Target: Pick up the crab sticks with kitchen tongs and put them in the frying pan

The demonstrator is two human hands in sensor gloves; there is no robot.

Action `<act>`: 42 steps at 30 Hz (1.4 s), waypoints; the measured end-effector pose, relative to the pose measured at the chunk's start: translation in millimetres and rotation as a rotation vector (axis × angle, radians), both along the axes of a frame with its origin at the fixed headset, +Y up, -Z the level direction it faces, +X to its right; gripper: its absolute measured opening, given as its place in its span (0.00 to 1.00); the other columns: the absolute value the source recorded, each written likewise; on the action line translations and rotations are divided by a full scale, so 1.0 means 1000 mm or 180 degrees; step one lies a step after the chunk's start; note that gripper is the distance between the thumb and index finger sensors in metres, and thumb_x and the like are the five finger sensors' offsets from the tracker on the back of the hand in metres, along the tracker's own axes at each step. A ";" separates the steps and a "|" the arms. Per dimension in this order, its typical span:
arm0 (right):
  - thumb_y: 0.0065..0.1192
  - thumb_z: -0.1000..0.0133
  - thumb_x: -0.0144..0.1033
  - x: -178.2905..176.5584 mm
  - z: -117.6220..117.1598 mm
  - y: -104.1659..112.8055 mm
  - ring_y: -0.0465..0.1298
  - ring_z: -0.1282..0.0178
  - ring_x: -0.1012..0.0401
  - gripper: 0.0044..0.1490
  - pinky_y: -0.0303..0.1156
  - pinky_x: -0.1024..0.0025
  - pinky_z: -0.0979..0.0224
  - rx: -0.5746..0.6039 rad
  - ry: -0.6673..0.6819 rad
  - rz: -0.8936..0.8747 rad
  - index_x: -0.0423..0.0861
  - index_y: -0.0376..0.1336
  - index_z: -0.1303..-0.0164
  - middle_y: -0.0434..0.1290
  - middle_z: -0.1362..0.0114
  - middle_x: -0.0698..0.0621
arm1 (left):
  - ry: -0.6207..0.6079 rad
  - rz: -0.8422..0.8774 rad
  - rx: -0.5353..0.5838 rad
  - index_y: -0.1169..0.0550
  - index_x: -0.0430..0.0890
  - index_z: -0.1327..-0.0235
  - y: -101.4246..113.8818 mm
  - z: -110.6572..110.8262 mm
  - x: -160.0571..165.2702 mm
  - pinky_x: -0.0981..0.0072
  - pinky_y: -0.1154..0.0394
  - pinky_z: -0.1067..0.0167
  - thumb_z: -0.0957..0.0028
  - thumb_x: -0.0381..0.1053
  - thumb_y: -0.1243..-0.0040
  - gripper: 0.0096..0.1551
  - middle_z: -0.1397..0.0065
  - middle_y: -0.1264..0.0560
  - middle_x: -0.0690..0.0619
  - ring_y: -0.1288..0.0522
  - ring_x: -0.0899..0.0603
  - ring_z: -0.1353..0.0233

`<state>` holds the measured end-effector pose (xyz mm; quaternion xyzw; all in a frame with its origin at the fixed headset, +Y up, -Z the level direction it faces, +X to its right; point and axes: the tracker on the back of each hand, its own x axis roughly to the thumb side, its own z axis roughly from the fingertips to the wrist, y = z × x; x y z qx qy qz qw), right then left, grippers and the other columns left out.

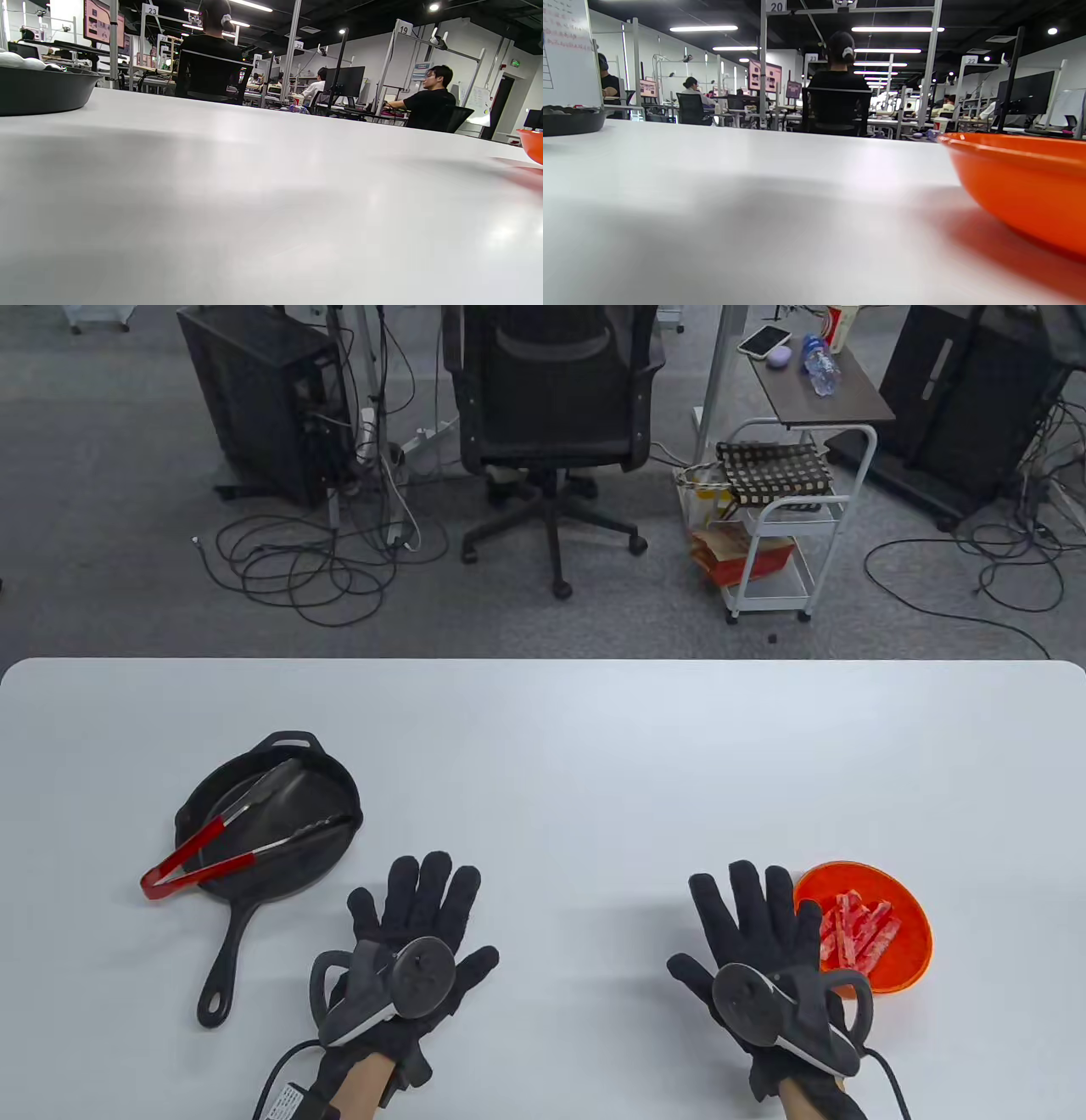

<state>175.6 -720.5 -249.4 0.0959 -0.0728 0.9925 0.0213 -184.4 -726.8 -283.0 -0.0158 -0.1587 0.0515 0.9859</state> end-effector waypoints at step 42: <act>0.27 0.40 0.69 -0.004 0.000 -0.002 0.39 0.14 0.32 0.53 0.46 0.26 0.23 -0.0110 0.0028 -0.0054 0.53 0.32 0.08 0.39 0.07 0.36 | 0.1083 0.0073 0.0232 0.51 0.56 0.08 0.016 -0.010 -0.065 0.23 0.56 0.29 0.45 0.80 0.62 0.54 0.07 0.53 0.46 0.53 0.30 0.11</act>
